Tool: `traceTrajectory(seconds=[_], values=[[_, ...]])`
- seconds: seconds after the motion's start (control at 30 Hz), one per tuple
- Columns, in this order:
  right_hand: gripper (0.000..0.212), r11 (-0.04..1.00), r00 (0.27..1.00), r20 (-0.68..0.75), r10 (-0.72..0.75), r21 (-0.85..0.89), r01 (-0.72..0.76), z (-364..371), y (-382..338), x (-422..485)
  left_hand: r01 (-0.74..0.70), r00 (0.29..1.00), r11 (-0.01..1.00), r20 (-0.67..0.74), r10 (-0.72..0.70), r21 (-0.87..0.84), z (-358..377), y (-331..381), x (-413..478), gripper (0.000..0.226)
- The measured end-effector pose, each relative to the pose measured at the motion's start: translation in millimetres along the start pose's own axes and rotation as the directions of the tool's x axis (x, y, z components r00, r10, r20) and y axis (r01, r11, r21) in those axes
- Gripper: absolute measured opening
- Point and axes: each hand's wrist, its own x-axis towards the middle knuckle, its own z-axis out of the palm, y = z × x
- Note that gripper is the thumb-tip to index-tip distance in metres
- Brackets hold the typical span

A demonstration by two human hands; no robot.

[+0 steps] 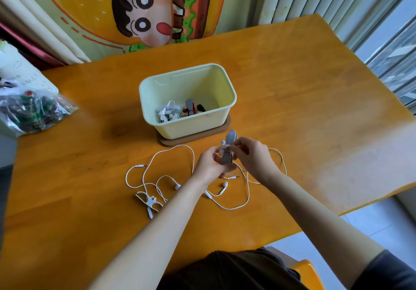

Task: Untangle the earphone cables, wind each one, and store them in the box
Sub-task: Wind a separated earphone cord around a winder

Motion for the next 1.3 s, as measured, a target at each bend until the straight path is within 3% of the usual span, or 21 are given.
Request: traceTrajectory(seconds=[0.17, 0.37, 0.63, 0.87, 1.07, 1.27, 1.3], values=[[0.014, 0.994, 0.996, -0.008, -0.085, -0.076, 0.084, -3, -7, -9, 0.014, 1.000, 1.000, -0.022, -0.015, -0.027, -7, 0, -9, 0.047], [0.017, 0.987, 0.997, -0.041, -0.059, -0.150, 0.052, -3, -11, -13, -0.012, 1.000, 0.999, -0.008, 0.011, -0.047, -9, -2, -18, 0.047], [0.020, 0.984, 0.995, -0.100, -0.025, -0.177, 0.007, -5, -18, -22, -0.034, 0.998, 0.988, -0.062, 0.025, -0.148, -8, 2, -28, 0.067], [0.021, 0.966, 0.991, -0.108, -0.084, -0.253, 0.054, 0, -22, -27, 0.054, 0.998, 0.998, -0.019, -0.055, -0.039, -10, 6, -33, 0.038], [0.020, 0.979, 0.986, -0.111, -0.126, -0.175, 0.105, -3, -28, -30, 0.118, 0.993, 0.958, 0.043, -0.110, -0.260, -12, 8, -40, 0.026], [0.014, 0.978, 0.983, -0.079, -0.164, -0.140, 0.152, -4, -30, -30, 0.045, 0.997, 0.954, 0.072, -0.024, -0.297, -14, 13, -48, 0.007], [0.013, 0.978, 0.981, -0.087, -0.174, -0.134, 0.161, -4, -31, -30, 0.051, 0.998, 0.951, 0.051, -0.037, -0.305, -14, 15, -49, 0.013]])
